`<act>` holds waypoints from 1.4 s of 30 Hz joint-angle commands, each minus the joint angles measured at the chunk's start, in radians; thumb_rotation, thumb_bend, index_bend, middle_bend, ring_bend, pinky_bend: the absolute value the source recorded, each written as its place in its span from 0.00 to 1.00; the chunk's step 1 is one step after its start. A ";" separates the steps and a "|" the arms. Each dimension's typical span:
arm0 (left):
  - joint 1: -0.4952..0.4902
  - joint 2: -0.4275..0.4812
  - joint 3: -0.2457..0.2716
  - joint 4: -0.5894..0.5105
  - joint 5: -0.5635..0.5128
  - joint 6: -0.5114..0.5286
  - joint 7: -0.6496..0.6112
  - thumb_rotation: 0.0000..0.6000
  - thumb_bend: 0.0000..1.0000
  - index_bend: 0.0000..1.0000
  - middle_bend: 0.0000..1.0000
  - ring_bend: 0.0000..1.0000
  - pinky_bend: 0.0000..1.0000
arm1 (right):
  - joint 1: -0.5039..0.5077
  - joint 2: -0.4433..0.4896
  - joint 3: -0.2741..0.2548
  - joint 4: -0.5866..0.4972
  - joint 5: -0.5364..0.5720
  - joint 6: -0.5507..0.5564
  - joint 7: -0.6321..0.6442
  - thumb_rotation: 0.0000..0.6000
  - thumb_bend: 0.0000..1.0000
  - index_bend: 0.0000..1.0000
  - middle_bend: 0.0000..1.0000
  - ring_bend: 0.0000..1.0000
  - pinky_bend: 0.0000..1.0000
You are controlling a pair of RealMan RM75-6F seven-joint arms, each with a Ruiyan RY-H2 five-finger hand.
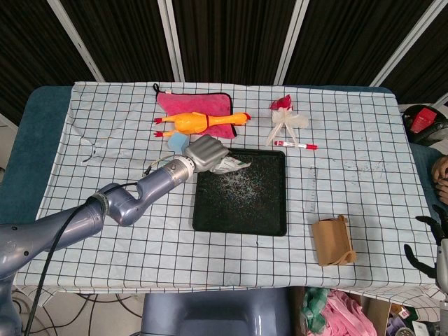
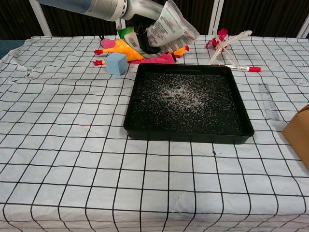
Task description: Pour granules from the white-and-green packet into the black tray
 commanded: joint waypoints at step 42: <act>-0.291 0.029 0.382 -0.134 -0.551 0.163 0.524 1.00 0.62 0.52 0.49 0.33 0.42 | -0.002 0.002 0.005 -0.001 0.011 -0.002 0.006 1.00 0.25 0.30 0.09 0.14 0.29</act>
